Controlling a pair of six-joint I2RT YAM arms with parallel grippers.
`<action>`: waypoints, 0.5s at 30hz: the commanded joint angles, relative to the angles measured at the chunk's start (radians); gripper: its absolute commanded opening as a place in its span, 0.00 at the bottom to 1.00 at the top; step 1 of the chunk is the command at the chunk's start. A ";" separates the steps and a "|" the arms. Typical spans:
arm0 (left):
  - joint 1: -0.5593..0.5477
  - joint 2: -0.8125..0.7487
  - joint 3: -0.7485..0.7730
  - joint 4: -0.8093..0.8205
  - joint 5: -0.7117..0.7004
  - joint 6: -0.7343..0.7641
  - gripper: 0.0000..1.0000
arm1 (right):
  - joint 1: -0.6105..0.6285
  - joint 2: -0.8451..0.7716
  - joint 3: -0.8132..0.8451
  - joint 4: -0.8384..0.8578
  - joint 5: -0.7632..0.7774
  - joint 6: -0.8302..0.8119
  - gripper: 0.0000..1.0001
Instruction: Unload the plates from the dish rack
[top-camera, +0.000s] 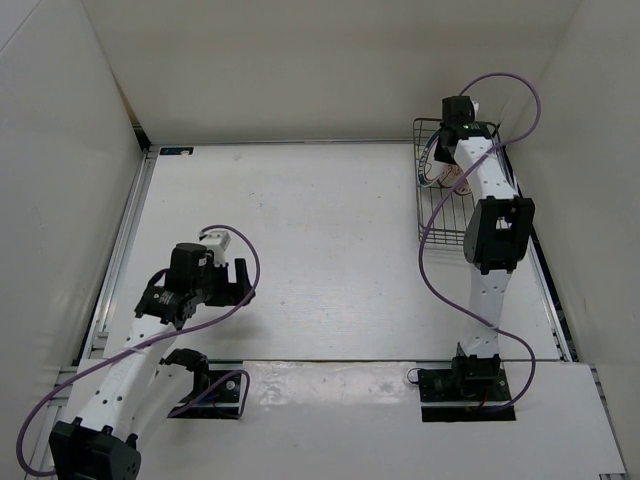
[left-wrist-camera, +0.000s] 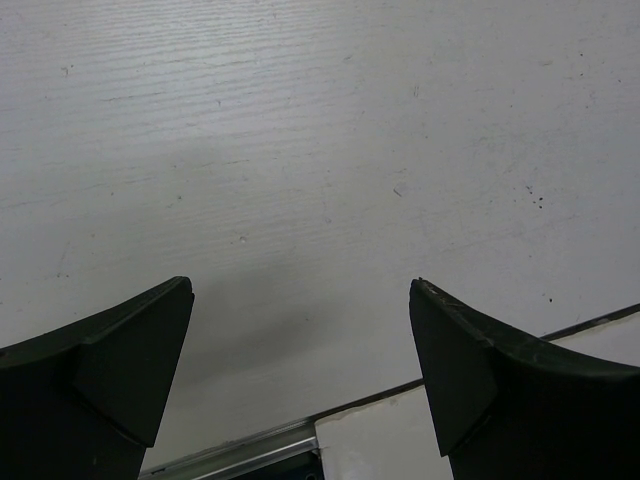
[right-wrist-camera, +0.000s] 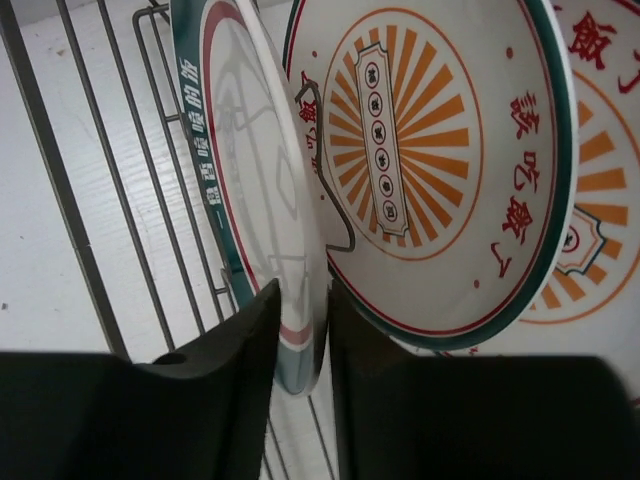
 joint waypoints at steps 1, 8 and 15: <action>-0.004 0.001 -0.008 0.024 0.026 -0.006 1.00 | 0.009 -0.017 -0.022 0.088 0.006 -0.058 0.26; -0.005 0.010 -0.025 0.045 0.026 -0.013 1.00 | 0.032 -0.058 -0.059 0.106 0.111 -0.140 0.00; -0.005 0.065 -0.015 0.037 0.031 -0.019 1.00 | 0.066 -0.140 -0.099 0.106 0.273 -0.152 0.00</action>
